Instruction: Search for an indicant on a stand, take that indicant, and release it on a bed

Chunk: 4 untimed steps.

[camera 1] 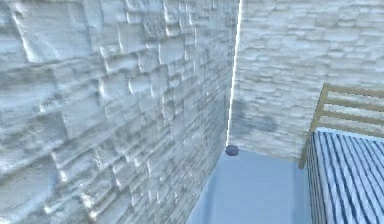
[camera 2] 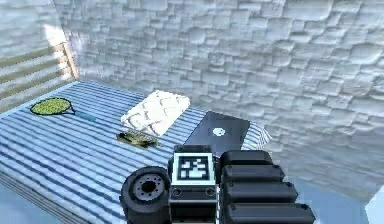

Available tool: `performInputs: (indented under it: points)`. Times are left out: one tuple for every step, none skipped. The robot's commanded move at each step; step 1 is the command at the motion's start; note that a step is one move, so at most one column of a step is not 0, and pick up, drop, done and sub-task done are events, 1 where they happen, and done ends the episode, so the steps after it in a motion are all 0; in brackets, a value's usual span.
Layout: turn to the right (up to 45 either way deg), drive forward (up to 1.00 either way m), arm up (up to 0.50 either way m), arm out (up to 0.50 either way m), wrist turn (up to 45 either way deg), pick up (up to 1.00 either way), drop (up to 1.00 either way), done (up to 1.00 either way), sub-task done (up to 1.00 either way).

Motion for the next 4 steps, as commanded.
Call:
performInputs:
  points:
    - [24.0, 0.00, 0.00, 0.00, 0.0, 0.00, 0.00, 0.00, 0.00]
    - [3.0, 0.00, 0.00, 0.00, 0.0, 0.00, 0.00, 0.00, 0.00]
    - [0.0, 0.95, 0.00, 0.00, 0.0, 0.00, 0.00, 0.00, 0.00]
    - [45.0, 0.00, 0.00, 0.00, 0.0, 0.00, 0.00, 0.00, 0.00]
